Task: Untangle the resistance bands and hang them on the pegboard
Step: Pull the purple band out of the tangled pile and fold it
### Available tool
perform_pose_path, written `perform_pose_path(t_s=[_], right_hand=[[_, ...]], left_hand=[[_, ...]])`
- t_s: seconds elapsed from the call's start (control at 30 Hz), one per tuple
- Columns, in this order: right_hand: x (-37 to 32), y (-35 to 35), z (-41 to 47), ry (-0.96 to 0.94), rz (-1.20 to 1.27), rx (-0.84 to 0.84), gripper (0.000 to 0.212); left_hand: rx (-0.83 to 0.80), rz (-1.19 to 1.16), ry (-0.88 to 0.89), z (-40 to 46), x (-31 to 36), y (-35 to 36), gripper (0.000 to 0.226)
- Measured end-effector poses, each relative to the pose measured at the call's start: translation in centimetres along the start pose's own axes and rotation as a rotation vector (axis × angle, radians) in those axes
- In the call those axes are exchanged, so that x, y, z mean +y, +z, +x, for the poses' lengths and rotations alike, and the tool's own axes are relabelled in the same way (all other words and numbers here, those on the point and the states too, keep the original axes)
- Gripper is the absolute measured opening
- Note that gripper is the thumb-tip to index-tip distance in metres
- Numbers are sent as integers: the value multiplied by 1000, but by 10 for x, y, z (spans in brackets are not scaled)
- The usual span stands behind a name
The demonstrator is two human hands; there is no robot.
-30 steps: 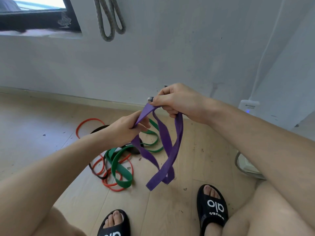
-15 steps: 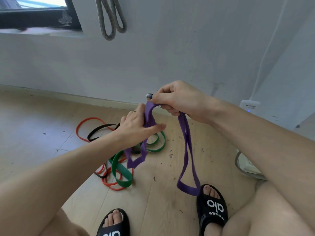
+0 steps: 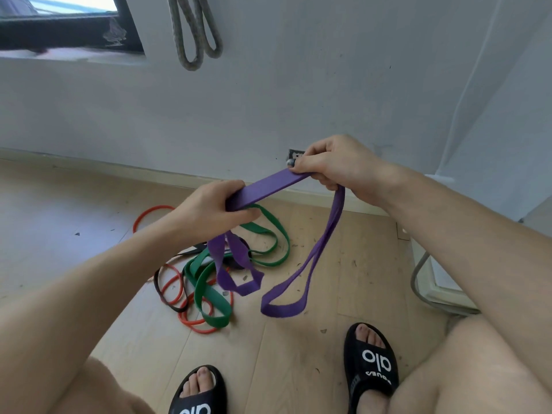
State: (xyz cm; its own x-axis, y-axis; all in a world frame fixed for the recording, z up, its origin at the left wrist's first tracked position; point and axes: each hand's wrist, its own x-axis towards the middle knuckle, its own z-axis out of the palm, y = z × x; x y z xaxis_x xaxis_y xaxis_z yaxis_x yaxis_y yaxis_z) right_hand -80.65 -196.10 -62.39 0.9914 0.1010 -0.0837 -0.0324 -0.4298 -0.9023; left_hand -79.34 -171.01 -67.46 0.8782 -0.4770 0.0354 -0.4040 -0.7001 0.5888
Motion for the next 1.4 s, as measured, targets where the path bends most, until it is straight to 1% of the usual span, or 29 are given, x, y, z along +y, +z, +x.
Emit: perform_pose_path(t_s=[0.07, 0.1, 0.2, 0.27, 0.33, 0.4, 0.47, 0.53, 0.6, 0.67, 0.73, 0.8, 0.83, 0.87, 0.93, 0.97, 1.03, 1.1, 1.23, 1.4], right_hand=[[3, -2, 1, -6, -19, -3, 18], [5, -3, 1, -10, -30, -9, 17], [8, -9, 2, -23, -57, -18, 20], [10, -13, 3, -28, -79, -27, 21], [12, -17, 3, -26, -128, -41, 21], [16, -19, 3, -18, -196, -62, 21], [21, -18, 5, 13, -238, -93, 21], [27, -12, 4, 75, -271, -154, 27], [30, 0, 2, 134, -294, -266, 40], [26, 12, 0, 126, -216, -343, 51], [18, 27, -2, 65, -48, -373, 56], [10, 42, -4, 13, 105, -397, 54], [8, 49, -6, -14, 144, -403, 51], [6, 54, -7, -35, 136, -389, 49], [3, 58, -8, -45, -5, -293, 42], [2, 57, -7, -53, -79, -256, 36], [0, 53, -5, -76, -141, -228, 26], [-3, 47, -3, -106, -129, -196, 24], [-11, 36, -1, -154, -88, -123, 15], [-10, 12, -4, -159, -102, -68, 14]], left_hand=[[5, 36, 49, 0, -3, -8, 34], [13, 51, 57, -1, -4, -13, 32], [-43, -73, 23, -1, -5, -17, 26], [-88, -83, 9, -2, -4, -15, 28], [-77, -59, 9, -4, -1, -16, 25], [-46, -100, 14, -6, 5, -21, 17], [-27, -138, 25, -8, 12, -25, 16], [-30, -167, 29, -10, 19, -24, 19], [-38, -183, 32, -12, 26, -20, 21], [-51, -164, 49, -11, 33, -13, 21], [-69, -114, 69, -10, 37, -6, 22], [-69, -96, 87, -9, 38, -1, 21], [-69, -117, 92, -9, 38, 0, 18], [-71, -138, 95, -10, 38, 0, 17], [-73, -148, 94, -11, 37, -2, 16], [-74, -129, 89, -11, 36, -3, 17], [-98, -53, 70, -10, 34, -4, 17], [-128, 7, 64, -9, 30, -4, 17], [-143, 4, 72, -7, 18, -5, 18], [-214, 67, 5, -11, 1, -4, 22]])
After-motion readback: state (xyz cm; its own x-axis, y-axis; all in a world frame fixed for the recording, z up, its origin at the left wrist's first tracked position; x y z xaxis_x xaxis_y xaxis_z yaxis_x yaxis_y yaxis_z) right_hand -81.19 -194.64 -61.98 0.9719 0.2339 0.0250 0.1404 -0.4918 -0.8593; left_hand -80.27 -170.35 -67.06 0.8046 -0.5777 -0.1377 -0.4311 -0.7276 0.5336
